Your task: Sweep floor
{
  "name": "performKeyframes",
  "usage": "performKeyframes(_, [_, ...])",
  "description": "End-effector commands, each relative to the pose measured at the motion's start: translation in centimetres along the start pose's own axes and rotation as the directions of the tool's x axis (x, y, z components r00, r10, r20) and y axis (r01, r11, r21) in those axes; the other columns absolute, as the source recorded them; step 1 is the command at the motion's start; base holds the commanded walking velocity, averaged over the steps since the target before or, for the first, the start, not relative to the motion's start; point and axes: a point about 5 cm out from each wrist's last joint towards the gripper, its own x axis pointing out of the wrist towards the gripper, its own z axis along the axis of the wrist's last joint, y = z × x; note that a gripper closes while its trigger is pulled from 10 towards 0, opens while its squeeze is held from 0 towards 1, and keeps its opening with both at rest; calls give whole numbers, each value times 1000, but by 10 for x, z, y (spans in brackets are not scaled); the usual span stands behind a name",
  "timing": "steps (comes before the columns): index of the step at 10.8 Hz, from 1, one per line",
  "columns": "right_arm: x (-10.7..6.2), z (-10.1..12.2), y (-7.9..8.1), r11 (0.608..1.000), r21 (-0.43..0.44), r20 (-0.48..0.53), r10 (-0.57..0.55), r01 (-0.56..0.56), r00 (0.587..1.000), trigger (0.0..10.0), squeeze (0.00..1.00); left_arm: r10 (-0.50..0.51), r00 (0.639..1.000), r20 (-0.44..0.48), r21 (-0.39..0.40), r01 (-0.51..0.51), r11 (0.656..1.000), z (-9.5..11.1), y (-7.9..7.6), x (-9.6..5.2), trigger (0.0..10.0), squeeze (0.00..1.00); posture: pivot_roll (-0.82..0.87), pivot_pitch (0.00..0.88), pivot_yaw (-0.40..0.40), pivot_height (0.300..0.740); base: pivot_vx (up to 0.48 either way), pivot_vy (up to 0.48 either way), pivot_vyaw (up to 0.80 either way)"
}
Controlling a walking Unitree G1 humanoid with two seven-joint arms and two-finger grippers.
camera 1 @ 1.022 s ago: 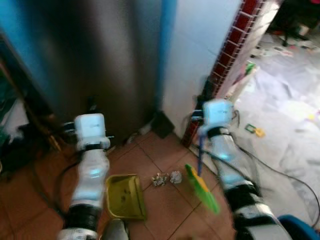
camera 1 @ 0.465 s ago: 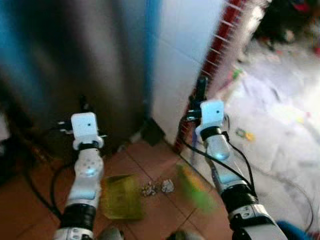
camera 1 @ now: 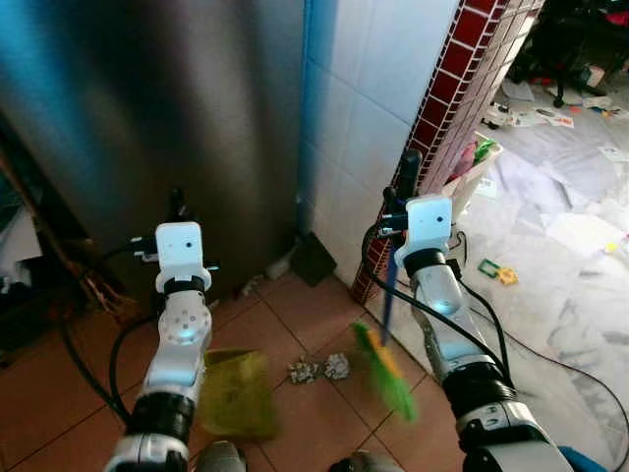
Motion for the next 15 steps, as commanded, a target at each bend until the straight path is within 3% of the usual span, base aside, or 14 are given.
performKeyframes(1, [6, 6, -4, 1000, -9, 15, -14, 14, 1000, 10000, 0, -17, 998, 54, -1, 17, 1000, 10, -6, 6, 10000, 0, -25, 51, -62, 740, 0, 0, 0])
performKeyframes(2, [7, 4, -4, 1000, 4, -2, -21, 21, 1000, 10000, 0, -45, 996, 71, 6, 44, 999, 9, -14, 9, 10000, 0, -31, 46, -59, 740, 0, 0, 0])
performKeyframes(3, [7, 2, -4, 999, 20, -19, -27, 27, 999, 10000, 0, -17, 999, 28, 13, 17, 1000, 1, -16, 9, 10000, 0, -36, 43, -57, 740, 0, 0, 0])
performKeyframes(6, [7, -1, -1, 999, 39, -45, -22, 23, 999, 10000, 0, -30, 1000, 3, -44, 30, 999, -3, -23, 13, 10000, 0, -41, 34, -53, 740, 0, 0, 0])
performKeyframes(7, [8, -1, 0, 999, 45, -47, -24, 26, 999, 10000, 0, -112, 994, -13, -96, 110, 989, -3, -38, 13, 10000, 0, -58, 30, -50, 740, 0, 0, 0])
performKeyframes(9, [7, -2, -2, 997, 64, -66, -33, 37, 997, 10000, 0, -169, 986, -5, -126, 167, 978, -2, -50, 11, 10000, 0, -66, 40, -53, 740, 0, 0, 0])
performKeyframes(12, [6, -11, -2, 987, 151, -145, -38, 60, 989, 10000, 0, -197, 980, -6, -130, 195, 972, -4, -55, 9, 10000, 0, -70, 42, -60, 740, 0, 0, 0])
performKeyframes(13, [6, -17, 6, 971, 236, -219, 24, 29, 975, 10000, 0, -215, 977, -7, -122, 212, 970, -4, -58, 8, 10000, 0, -70, 43, -61, 740, 0, 0, 0])
performKeyframes(15, [4, -21, 17, 949, 312, -281, 132, -39, 951, 10000, 0, -219, 976, -9, -122, 217, 969, -5, -58, 9, 10000, 0, -75, 41, -59, 740, 0, 0, 0])
